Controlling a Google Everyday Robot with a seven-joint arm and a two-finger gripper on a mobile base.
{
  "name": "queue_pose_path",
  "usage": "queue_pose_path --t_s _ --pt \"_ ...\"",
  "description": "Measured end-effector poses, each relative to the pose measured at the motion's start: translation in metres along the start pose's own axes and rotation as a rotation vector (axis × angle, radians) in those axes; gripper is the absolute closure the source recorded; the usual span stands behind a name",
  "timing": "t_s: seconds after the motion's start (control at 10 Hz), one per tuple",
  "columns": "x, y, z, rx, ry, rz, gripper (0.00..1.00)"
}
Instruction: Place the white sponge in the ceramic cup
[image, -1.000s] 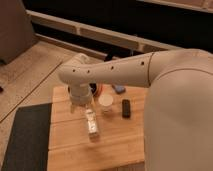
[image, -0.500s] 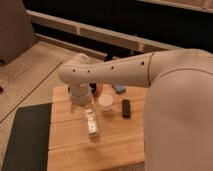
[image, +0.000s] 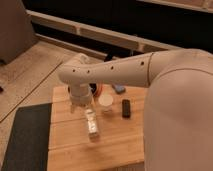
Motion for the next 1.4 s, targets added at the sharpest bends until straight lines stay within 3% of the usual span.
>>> queue_pose_path --t_s 0.1,0.3,0.5,0.6,0.7,0.9,1.4 --pt "-0.008 0.005 0.003 -0.032 -0.007 -0.008 0.35" --pt "-0.044 0.006 0.008 -0.153 -0.063 -0.034 0.35" --pt "-0.075 -0.017 0.009 -0.225 -0.128 -0.053 0.35" --pt "-0.086 -0.036 0.01 -0.244 -0.148 -0.059 0.35" --pt "-0.09 -0.05 0.011 -0.245 -0.153 -0.066 0.35" --pt "-0.093 -0.077 0.011 -0.191 -0.147 -0.116 0.35" --pt "-0.092 -0.078 0.013 -0.186 -0.145 -0.12 0.35"
